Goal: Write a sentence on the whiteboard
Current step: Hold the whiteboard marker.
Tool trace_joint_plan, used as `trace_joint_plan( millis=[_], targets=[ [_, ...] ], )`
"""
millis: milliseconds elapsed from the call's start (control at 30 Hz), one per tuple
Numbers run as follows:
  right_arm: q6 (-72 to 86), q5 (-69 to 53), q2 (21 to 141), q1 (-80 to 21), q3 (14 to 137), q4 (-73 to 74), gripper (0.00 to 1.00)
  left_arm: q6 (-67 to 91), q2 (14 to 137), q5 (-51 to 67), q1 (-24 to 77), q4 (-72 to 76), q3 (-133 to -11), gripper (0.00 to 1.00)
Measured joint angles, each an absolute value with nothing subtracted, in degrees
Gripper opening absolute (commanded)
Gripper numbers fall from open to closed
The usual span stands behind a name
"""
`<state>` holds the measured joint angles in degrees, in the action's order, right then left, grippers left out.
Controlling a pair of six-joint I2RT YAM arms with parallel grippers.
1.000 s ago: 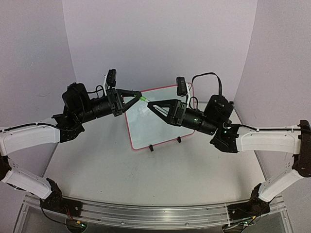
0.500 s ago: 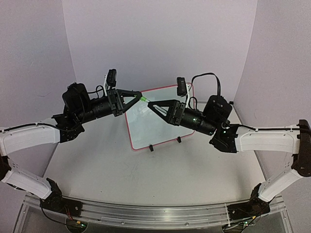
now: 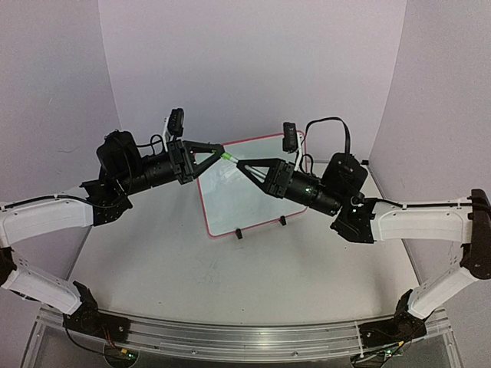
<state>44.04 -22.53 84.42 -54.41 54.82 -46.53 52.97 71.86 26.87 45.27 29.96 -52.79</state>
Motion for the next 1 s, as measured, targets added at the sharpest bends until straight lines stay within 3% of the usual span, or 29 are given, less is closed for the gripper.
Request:
trace_joint_plan(
  millis=[233,1000],
  targets=[
    [44.1,-22.0,84.4,-54.6,54.3,-48.5,0.00,53.1,71.1,27.1,45.5,29.6,-52.8,0.00],
    [44.7,-21.5,83.8,-56.6,49.7,-53.2,0.00,50.3,64.9,23.4,48.2,22.2,-50.4,0.00]
  ],
)
